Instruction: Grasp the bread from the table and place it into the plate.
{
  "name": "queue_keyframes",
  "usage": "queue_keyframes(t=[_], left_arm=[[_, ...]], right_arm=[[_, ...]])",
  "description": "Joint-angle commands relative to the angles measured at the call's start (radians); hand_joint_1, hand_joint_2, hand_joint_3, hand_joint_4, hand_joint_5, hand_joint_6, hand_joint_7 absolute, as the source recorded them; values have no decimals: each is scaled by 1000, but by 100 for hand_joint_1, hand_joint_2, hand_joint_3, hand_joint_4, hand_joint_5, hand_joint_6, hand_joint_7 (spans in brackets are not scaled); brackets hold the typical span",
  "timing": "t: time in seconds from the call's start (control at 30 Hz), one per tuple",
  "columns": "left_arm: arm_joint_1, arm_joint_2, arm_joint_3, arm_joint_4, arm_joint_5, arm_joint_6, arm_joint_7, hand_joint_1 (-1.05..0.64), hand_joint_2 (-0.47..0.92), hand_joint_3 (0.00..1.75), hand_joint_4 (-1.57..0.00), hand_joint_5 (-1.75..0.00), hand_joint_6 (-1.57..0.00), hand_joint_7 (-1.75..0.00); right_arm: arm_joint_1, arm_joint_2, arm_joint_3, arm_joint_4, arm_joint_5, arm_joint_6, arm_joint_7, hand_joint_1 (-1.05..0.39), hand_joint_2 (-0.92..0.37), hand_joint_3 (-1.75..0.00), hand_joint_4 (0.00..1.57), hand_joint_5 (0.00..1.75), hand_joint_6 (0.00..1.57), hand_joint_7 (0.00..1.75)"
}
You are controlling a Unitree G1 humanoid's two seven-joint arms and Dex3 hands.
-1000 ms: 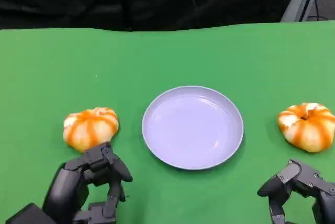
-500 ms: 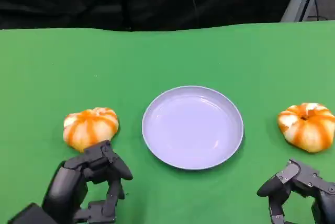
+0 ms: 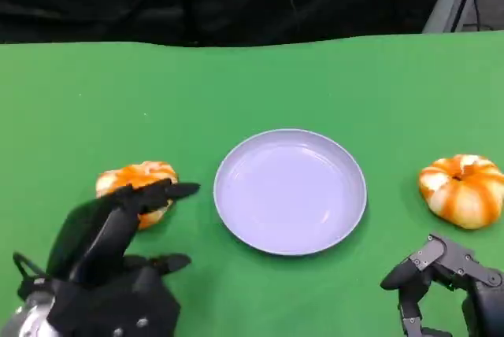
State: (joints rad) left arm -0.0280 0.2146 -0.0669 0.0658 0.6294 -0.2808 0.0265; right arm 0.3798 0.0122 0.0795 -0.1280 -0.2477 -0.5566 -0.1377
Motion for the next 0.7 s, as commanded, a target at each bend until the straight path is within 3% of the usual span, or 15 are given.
queue_keyframes(t=[0.03, 0.27, 0.53, 0.63, 0.7], left_arm=[[-65, 71, -45, 11, 132, 83, 38, -48, 92, 2, -31, -50, -50, -1], [-174, 104, -136, 81, 264, 251, 26, -57, 91, 3, -19, -38, -35, 0], [-187, 119, -168, 88, 254, 284, 41, -57, 92, 1, -19, -36, -34, 0], [-368, 43, -262, 386, 341, 408, 80, -54, 91, 0, -12, -33, -28, 0], [-407, 28, -288, 447, 347, 438, 103, -54, 90, 0, -10, -33, -26, 0]], right_arm=[[-2, -5, -11, 3, -5, -1, -11, 8, -31, -138, 86, 163, 82, 130], [-3, -7, -10, 4, -7, -3, -14, 8, -30, -139, 87, 163, 83, 130], [-3, -7, -10, 4, -8, -3, -15, 8, -29, -141, 87, 162, 83, 130], [-1, -5, -5, 2, -8, -3, -15, 9, -29, -141, 87, 163, 83, 130], [1, -4, -4, -1, -10, 0, -18, 8, -29, -140, 87, 163, 83, 130]])
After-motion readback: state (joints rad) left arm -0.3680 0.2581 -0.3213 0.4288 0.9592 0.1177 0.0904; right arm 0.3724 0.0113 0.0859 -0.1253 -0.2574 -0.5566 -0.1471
